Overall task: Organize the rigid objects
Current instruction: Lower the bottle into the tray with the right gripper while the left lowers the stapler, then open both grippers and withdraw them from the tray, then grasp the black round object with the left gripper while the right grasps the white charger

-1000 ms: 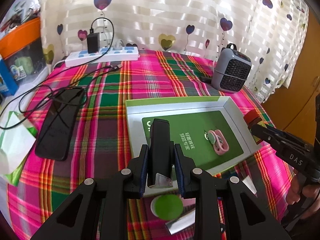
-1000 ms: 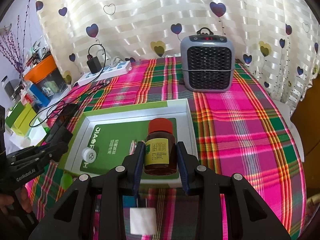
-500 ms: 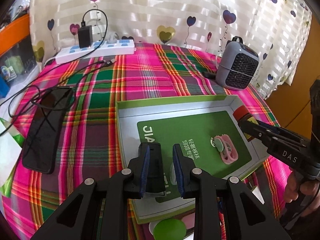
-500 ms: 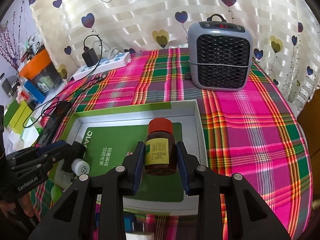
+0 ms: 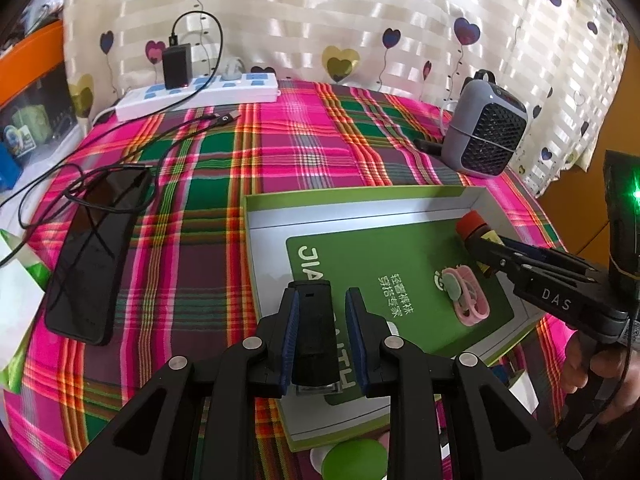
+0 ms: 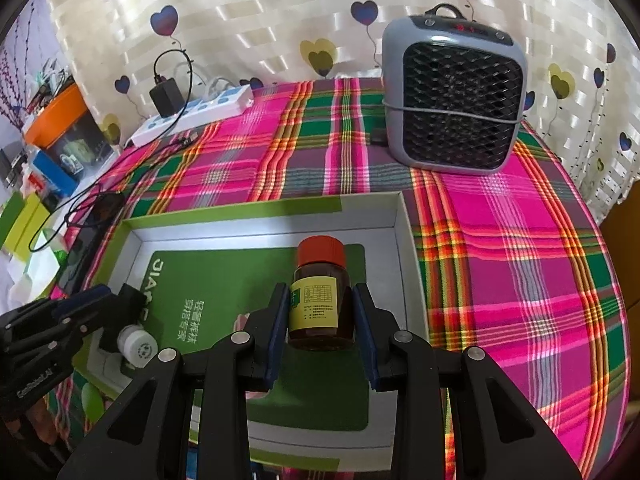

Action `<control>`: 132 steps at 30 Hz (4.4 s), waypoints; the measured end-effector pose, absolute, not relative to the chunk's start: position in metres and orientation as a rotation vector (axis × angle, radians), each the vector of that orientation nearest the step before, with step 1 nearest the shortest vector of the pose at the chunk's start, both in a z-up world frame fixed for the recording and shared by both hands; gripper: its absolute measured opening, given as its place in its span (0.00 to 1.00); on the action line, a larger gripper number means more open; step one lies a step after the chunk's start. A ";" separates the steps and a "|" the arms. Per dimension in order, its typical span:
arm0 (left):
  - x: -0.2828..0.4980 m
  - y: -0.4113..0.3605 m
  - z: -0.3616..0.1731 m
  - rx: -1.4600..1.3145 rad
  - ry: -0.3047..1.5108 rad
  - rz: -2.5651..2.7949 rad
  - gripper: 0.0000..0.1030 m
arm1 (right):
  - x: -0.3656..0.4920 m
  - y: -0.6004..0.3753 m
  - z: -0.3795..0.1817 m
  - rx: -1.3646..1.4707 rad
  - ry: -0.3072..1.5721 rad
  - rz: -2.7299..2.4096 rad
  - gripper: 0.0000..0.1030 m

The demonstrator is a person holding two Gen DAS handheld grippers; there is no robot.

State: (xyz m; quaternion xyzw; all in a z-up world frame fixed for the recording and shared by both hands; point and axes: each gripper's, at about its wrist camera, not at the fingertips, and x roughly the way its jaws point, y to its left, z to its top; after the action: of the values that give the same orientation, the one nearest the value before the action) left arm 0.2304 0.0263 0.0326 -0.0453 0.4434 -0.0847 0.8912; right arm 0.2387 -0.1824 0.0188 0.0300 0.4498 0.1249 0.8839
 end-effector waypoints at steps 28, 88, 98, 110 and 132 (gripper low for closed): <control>0.224 0.025 0.035 -0.079 0.916 -0.165 0.30 | 0.233 -0.184 0.018 0.085 0.932 0.241 0.39; 0.097 0.022 0.034 -0.097 0.855 -0.153 0.31 | 0.100 -0.201 0.028 0.083 0.780 0.187 0.49; 0.078 0.018 0.028 -0.098 0.857 -0.205 0.31 | 0.087 -0.207 0.023 0.092 0.786 0.193 0.49; 0.073 -0.009 0.019 -0.114 0.880 -0.336 0.36 | 0.076 -0.210 0.021 0.096 0.786 0.207 0.49; 0.089 -0.015 0.009 -0.118 0.915 -0.312 0.37 | 0.095 -0.188 0.011 0.053 0.848 0.318 0.49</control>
State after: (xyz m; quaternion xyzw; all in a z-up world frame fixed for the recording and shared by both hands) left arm 0.0886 -0.0152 0.0087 -0.0568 0.4395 -0.1500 0.8838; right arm 0.0946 -0.1881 0.0114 0.0256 0.4097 0.1538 0.8988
